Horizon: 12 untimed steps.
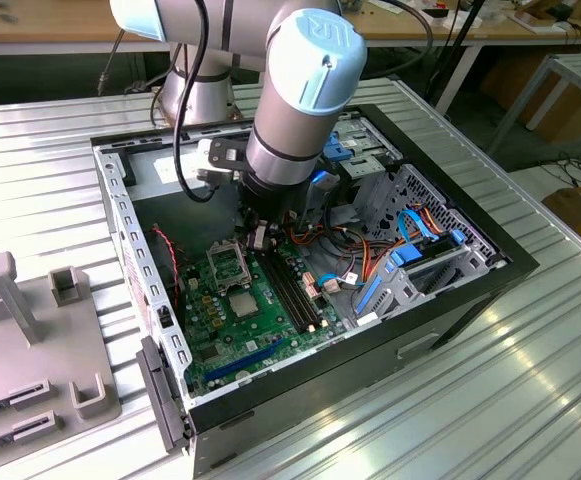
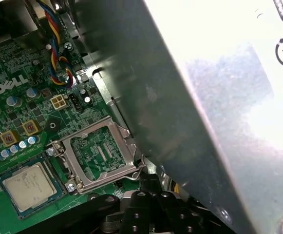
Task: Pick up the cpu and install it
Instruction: 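Close the cpu cover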
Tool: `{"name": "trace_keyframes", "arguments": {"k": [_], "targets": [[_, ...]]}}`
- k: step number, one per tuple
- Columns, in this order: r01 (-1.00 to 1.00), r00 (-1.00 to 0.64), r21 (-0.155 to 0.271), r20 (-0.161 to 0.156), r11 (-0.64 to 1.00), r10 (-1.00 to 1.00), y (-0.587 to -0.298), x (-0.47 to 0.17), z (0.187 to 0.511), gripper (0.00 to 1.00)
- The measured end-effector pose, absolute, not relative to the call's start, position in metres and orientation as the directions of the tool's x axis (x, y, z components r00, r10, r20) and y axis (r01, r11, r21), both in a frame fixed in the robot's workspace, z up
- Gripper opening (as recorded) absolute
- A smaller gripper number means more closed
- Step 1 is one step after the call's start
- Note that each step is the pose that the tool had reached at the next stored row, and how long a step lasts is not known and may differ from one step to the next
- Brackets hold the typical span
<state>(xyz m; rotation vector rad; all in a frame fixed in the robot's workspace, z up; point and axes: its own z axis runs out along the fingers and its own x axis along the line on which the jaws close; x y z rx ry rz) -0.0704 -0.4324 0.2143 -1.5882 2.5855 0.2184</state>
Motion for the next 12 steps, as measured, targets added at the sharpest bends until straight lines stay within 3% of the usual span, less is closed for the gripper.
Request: {"name": "trace_keyframes", "arguments": {"k": [12], "targets": [[-0.892, -0.451, 0.07, -0.159, 0.446, -0.878, -0.4375, -0.0717, 0.2152, 0.11]]}}
